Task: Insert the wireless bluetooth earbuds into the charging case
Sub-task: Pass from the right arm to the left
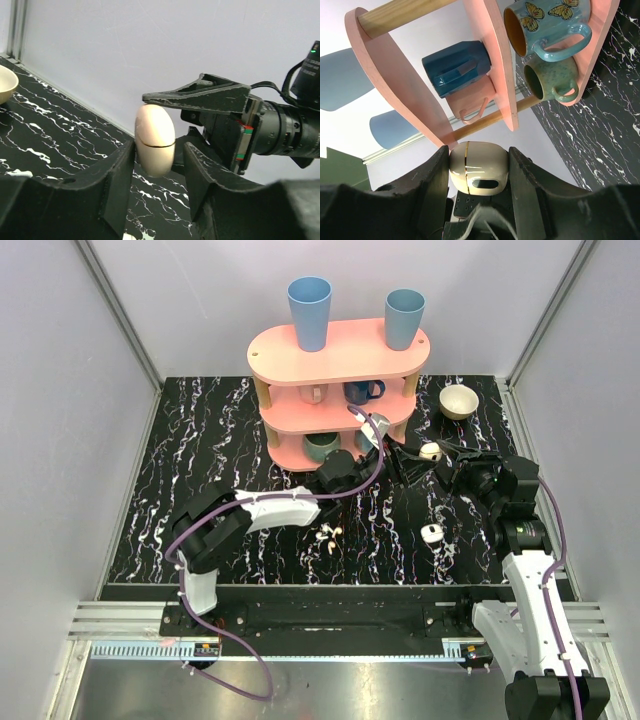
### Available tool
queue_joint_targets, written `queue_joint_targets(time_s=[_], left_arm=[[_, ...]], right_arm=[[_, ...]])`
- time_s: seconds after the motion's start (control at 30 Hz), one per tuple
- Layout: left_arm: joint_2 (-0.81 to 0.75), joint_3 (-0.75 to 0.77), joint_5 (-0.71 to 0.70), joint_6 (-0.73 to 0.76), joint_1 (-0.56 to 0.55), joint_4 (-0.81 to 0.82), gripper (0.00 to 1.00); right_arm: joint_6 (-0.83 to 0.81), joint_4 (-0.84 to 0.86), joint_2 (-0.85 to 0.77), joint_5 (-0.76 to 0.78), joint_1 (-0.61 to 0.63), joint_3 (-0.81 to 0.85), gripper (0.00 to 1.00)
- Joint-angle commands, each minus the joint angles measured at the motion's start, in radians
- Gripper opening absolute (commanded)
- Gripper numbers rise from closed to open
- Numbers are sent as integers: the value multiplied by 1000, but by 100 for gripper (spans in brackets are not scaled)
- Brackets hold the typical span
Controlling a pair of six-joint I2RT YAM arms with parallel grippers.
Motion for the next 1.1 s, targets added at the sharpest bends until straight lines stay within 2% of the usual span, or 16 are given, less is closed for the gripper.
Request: queue_joint_targets(time_s=[0.0,0.9,1.07], left_arm=[[21,47,2,-37,7,75,44],[34,61,-6,-58,15,103,41],[30,58,-1,-49,15,92,46]], right_arm=[[-14,47,-7,-30,7,38,0],[-6,46,-2,-39,7,27,0],[-9,53,2,-33,7,32,0]])
